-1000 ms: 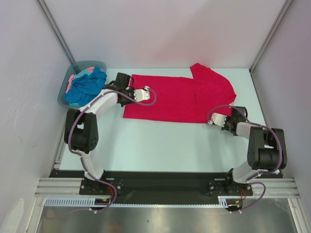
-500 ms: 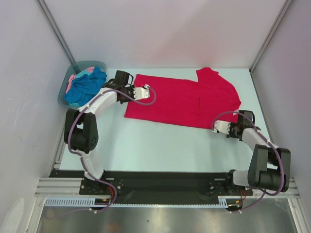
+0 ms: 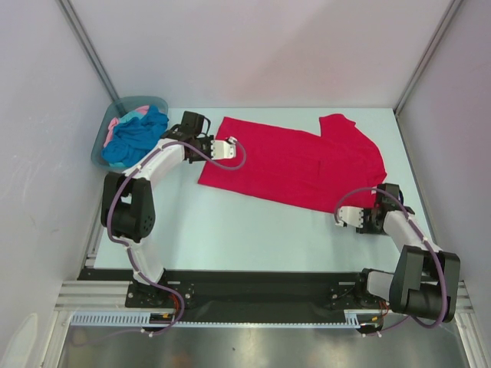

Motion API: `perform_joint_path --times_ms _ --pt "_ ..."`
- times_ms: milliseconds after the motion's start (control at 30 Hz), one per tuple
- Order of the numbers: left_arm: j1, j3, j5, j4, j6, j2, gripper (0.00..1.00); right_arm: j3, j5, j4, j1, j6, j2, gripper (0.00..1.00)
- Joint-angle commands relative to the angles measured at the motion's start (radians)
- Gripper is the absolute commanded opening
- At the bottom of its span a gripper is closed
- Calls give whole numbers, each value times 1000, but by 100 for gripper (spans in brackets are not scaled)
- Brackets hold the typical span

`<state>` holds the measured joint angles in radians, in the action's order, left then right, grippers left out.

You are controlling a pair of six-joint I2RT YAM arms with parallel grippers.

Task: Fold and stack the t-shirts
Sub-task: Fold the tshirt

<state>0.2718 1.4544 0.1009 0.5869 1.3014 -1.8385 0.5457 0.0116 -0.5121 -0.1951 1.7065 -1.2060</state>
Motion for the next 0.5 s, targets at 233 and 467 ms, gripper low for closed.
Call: perform_joint_path --times_ms 233,467 --pt "-8 -61 86 -10 139 58 60 8 16 -97 8 -4 48 75" --pt "-9 -222 212 -7 242 166 70 80 36 58 3 -73 19 74"
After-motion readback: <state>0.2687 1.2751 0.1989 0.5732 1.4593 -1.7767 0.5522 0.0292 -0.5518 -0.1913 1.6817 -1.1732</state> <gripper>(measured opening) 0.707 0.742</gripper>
